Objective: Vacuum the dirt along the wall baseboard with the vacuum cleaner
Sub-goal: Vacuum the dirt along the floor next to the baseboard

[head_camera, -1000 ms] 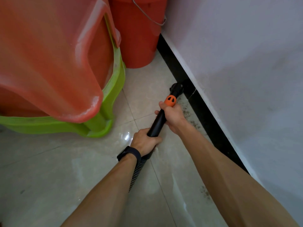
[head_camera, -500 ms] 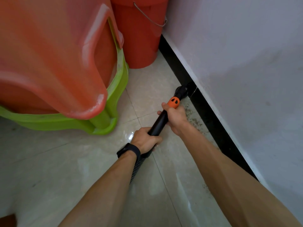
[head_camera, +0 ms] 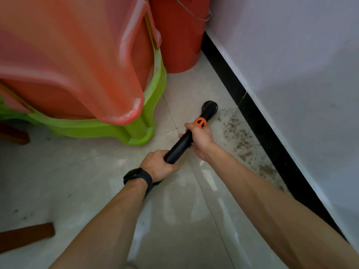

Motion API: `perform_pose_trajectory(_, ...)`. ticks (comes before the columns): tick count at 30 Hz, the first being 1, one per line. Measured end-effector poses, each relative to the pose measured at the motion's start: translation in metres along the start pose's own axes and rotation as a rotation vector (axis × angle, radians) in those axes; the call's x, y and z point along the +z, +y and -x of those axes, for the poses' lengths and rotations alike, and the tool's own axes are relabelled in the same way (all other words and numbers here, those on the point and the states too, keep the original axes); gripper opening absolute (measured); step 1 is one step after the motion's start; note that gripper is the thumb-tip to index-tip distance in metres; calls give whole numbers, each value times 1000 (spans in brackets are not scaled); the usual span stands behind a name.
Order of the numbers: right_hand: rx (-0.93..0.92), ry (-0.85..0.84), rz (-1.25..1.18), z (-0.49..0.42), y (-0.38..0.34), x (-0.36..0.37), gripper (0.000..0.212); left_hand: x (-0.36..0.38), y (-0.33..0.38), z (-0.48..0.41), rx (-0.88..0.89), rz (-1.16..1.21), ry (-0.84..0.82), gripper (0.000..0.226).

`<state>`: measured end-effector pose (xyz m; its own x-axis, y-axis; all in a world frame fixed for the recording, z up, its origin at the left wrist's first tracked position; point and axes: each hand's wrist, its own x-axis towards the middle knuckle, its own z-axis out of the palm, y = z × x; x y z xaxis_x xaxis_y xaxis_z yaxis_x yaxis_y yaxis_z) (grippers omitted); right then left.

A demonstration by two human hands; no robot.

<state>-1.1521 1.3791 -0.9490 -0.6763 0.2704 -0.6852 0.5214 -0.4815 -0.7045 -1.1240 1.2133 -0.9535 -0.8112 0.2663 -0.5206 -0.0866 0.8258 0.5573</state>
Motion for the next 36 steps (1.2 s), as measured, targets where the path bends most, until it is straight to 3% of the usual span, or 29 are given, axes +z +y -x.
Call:
perform_pose_trajectory(5,73,15,-58,25,41,22,41,-7,-35,30,-58,-86,-41,17)
perform_pose_trajectory(9,79,37,-86,36,58,20,35,-6,-41,42,-52,-123,-67,15)
perform_pose_trajectory(26,34,59,2,13,-5,-45,9,38,39,15,-2,-120,-11,11)
perform_pose_trajectory(36,-23,134,-23,-5,-5,-52,25,40,42,-9,23,-68,-99,13)
